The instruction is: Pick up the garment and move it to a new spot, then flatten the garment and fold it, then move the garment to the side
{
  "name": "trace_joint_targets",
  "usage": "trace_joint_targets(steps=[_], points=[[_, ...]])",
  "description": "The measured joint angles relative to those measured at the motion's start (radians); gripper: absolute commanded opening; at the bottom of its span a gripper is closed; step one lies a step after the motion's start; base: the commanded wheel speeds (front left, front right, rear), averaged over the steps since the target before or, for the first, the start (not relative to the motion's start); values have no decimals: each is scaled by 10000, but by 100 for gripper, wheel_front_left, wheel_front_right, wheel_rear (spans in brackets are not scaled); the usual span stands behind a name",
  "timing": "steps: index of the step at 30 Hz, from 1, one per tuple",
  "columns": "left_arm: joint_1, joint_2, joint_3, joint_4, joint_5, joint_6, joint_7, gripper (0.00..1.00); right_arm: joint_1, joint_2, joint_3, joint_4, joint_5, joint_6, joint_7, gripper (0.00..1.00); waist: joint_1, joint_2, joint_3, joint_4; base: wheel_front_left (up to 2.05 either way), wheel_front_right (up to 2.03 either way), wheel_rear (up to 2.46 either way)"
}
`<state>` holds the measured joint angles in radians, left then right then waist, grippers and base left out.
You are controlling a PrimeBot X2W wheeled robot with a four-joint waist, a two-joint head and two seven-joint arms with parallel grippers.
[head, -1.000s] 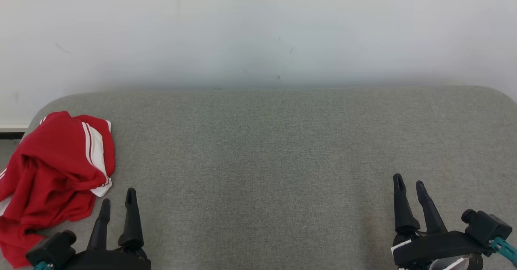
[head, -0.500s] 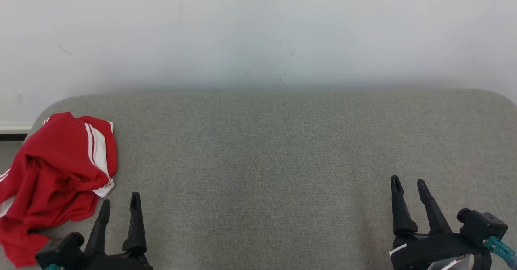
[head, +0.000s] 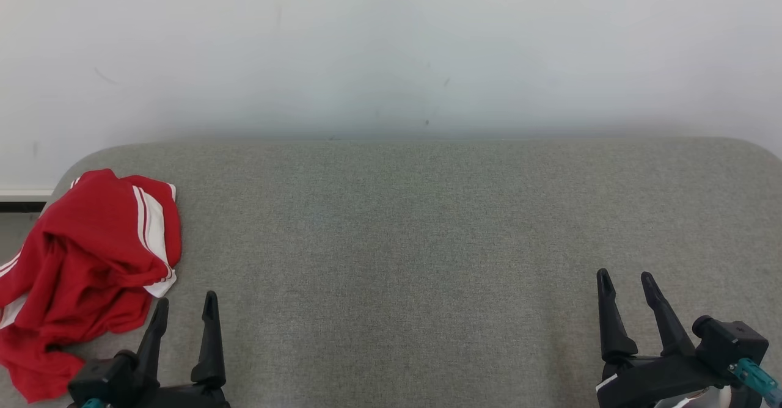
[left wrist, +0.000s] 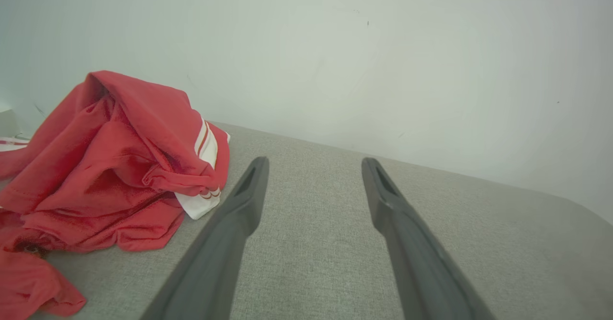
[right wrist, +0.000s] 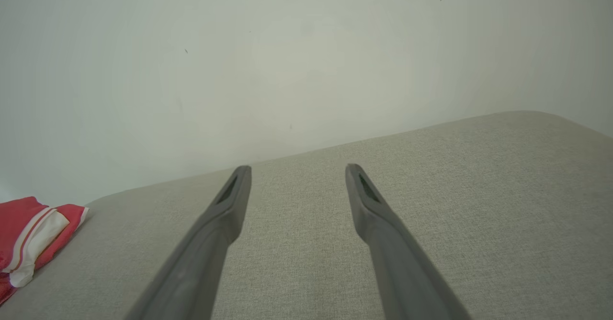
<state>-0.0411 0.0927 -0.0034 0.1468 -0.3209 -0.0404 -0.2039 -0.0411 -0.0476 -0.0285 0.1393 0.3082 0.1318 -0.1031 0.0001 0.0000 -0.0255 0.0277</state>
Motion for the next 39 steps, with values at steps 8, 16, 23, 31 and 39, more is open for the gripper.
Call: trace_joint_targets(steps=[8,16,23,31,39], points=[[20,75,-109,46,360,-142,-146,100,66,-6,-163,-128,-568,0,107,100,0,0,-9,19,0,0,0],[20,105,-209,111,596,-301,-174,100,154,-8,-245,-224,-1014,0,150,100,0,0,-32,69,0,0,0],[20,153,-274,102,872,-305,-173,100,206,-8,-272,-309,-1406,0,155,100,-2,0,-56,136,0,0,0],[45,230,-364,27,1235,-303,-146,100,237,-10,-303,-337,-1818,0,146,100,-2,1,-73,184,0,0,0],[90,244,-343,-61,1024,-303,-6,100,237,-12,-384,-322,-1776,0,151,100,-1,0,-43,133,0,0,0]])
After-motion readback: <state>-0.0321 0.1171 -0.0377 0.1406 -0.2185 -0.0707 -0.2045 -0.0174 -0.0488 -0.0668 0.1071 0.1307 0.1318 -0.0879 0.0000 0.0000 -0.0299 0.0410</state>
